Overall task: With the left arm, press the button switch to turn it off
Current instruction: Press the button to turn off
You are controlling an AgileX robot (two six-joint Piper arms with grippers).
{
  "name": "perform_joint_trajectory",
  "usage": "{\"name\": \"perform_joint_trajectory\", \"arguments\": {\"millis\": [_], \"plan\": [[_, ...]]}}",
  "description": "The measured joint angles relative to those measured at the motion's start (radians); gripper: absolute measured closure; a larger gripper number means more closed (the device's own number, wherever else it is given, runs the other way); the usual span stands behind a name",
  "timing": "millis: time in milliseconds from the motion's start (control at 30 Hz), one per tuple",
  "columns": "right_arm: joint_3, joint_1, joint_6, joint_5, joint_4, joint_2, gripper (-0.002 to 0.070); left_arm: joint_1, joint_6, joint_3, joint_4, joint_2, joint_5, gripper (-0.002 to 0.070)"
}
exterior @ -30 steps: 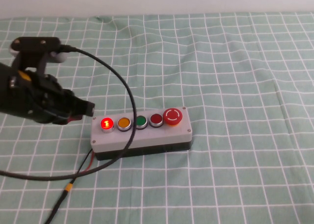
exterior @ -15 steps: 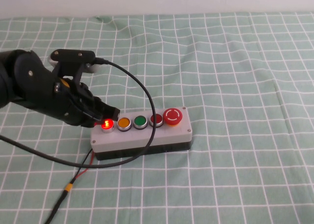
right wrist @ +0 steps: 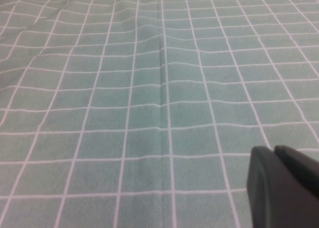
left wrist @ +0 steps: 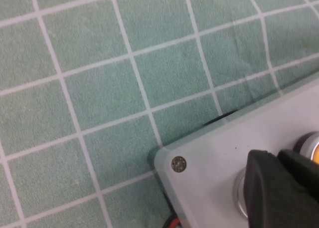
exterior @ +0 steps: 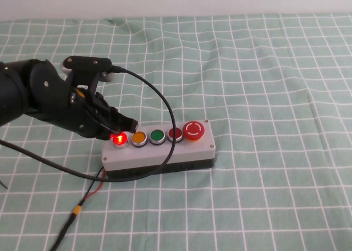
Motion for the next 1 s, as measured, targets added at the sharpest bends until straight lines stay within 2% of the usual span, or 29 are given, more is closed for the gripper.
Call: {"name": "perform_joint_trajectory", "arguments": {"millis": [400, 833, 1000], "plan": [[0.000, 0.000, 0.000, 0.000, 0.000, 0.000, 0.0694, 0.000, 0.001, -0.002, 0.011, -0.020, 0.020, 0.0677], [0.000, 0.000, 0.000, 0.000, 0.000, 0.000, 0.0694, 0.000, 0.001, 0.004, 0.013, -0.278, 0.036, 0.0677], [0.000, 0.000, 0.000, 0.000, 0.000, 0.000, 0.0694, 0.000, 0.002, 0.004, 0.004, -0.232, 0.054, 0.0677]]}}
